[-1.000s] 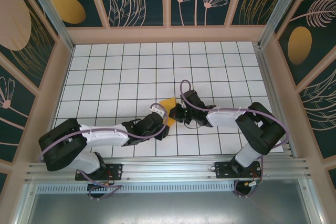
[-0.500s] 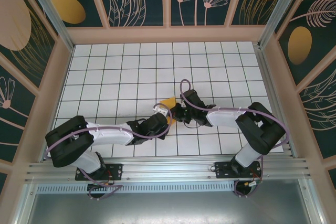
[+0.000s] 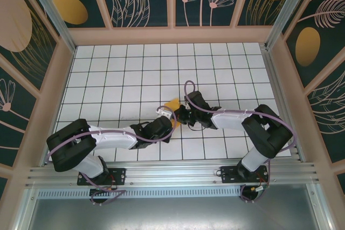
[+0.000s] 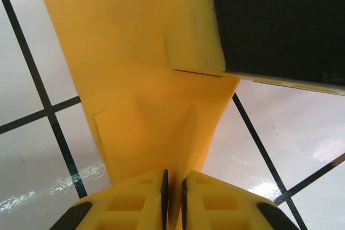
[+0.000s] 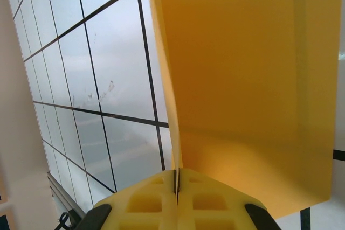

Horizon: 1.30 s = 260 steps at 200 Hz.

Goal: Fold a paper plane with a square sheet of paper (pick it up from the middle)
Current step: Fourth fold the wing at the center of the table.

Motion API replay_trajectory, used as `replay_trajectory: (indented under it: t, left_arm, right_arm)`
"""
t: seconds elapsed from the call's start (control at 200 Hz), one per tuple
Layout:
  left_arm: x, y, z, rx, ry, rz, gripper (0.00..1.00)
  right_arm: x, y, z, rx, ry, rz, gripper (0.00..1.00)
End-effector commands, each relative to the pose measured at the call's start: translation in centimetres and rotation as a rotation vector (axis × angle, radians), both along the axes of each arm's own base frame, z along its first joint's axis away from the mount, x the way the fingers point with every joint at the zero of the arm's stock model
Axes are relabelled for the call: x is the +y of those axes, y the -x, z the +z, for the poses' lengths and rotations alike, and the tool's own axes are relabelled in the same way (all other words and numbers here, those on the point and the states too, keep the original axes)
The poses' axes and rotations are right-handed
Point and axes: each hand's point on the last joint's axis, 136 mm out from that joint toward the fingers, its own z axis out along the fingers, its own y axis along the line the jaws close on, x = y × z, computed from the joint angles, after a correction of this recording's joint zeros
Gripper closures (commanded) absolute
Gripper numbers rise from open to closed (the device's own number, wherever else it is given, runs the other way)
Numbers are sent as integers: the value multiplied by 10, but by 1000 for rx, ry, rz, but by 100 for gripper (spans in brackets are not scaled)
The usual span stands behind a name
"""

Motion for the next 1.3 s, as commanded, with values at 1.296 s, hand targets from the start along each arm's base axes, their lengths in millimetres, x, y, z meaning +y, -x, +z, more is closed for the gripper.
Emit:
replay_trajectory:
  t: [1.296]
  left_arm:
    - [14, 16, -6, 100, 213, 149, 97]
  right_arm:
    - [4, -7, 19, -76, 32, 49, 73]
